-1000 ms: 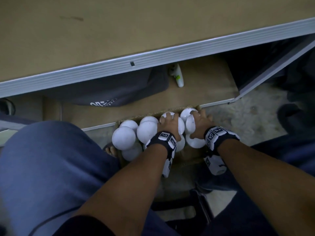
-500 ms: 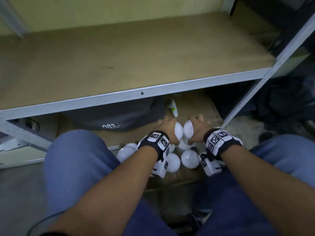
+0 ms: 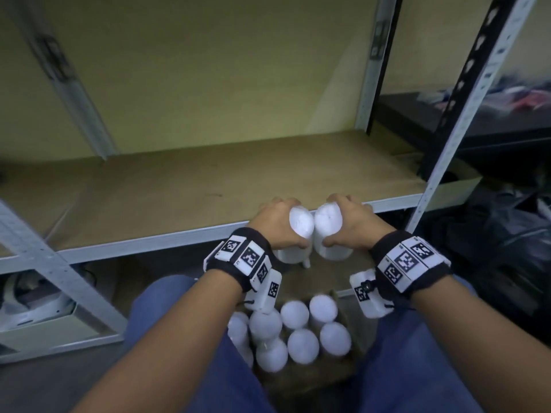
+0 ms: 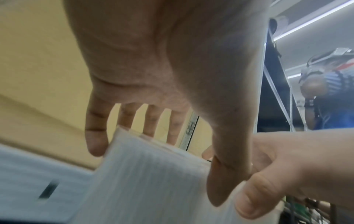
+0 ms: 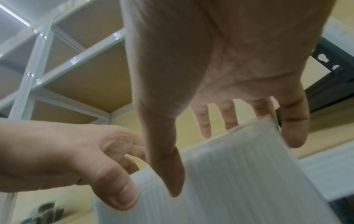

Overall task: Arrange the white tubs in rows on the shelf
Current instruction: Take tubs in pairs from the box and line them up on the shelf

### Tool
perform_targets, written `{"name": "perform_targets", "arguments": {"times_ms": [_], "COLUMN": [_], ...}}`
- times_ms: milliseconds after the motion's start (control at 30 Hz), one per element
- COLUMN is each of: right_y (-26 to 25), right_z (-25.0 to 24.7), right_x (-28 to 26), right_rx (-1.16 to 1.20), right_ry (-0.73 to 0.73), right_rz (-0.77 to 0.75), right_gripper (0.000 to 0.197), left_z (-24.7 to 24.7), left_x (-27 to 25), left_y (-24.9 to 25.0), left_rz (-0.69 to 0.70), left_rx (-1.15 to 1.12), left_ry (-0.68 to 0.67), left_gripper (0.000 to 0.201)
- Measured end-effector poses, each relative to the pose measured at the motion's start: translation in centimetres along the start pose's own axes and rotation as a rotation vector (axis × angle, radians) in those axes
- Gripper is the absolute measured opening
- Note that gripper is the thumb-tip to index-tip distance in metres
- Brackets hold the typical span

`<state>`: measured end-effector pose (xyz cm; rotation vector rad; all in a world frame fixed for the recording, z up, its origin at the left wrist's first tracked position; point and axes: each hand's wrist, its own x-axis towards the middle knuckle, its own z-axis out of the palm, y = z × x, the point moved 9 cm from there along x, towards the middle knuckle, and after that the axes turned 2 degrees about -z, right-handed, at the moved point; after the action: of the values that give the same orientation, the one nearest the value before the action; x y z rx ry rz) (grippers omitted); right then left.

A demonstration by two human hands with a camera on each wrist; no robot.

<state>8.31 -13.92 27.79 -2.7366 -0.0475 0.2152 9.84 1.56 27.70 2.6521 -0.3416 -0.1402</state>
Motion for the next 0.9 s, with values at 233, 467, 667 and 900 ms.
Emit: {"name": "perform_targets", "arguments": {"times_ms": [233, 467, 667, 900], "right_y": [-3.0, -3.8, -2.9, -2.5], "right_z": [-5.0, -5.1, -3.5, -3.5], "right_x": [2.4, 7.1, 10.2, 11.3], "right_rx": [0.028, 0.085, 0.075, 0.045], "right_ry": [0.131, 0.145, 0.123, 0.142], "right_rz": [-0.067, -0.1, -0.073, -0.101], "right_gripper": [0.082, 0.076, 0.075, 0.072], "left_z": [-5.8, -7.2, -6.2, -5.7], "left_x": [2.0, 5.9, 8.5, 9.5], "left_y": [0.4, -1.1, -2.3, -2.6], "left_rz": [-0.001, -0.055, -0.094, -0.092], "left_rx": [-0.04, -0.045, -0.053, -0.028], "left_ry": [0.105, 0.102, 0.058, 0.041], "left_gripper": [0.083, 0.078, 0.075, 0.075]}}
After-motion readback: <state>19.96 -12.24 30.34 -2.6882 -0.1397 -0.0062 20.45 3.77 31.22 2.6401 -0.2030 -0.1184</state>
